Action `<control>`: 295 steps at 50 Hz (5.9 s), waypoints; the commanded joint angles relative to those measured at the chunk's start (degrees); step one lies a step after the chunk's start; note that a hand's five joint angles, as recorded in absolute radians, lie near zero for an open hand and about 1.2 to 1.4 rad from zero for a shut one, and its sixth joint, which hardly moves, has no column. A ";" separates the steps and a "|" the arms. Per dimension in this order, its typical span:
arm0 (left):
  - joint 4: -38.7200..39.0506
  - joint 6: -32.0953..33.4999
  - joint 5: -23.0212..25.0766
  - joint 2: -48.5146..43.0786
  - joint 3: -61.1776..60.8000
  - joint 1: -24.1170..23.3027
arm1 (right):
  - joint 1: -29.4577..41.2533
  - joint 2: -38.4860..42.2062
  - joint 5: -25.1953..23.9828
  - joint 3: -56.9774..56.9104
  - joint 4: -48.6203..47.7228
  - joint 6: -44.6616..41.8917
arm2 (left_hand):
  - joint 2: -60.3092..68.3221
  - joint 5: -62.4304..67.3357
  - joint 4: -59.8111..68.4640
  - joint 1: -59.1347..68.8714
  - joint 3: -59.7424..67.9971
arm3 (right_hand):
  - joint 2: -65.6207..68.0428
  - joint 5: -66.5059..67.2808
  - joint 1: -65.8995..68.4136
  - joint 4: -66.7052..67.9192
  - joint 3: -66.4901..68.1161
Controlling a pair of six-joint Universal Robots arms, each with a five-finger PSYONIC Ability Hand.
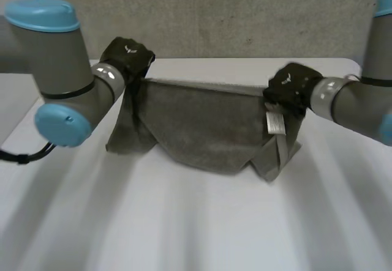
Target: Fold the towel.
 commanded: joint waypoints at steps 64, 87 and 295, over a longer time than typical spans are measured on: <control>32.85 7.02 10.02 14.81 -51.40 4.13 | -8.99 -12.43 -13.55 34.35 -19.77 -2.27 | -7.12 -15.49 -7.20 -4.20 -8.50 | -57.76 -59.12 -58.31 -58.81 -58.88; 32.76 4.03 9.84 15.69 -52.10 4.22 | -8.47 -23.96 -7.16 39.98 -22.41 40.86 | -7.12 -15.49 -7.20 -4.20 -8.50 | -58.83 -60.18 -59.37 -59.87 -59.94; 27.75 -6.17 16.08 8.13 -32.15 19.16 | -3.10 -4.54 10.18 19.77 -27.60 5.90 | -7.12 -15.49 -7.20 -4.20 -8.50 | 4.70 3.35 4.16 3.65 3.58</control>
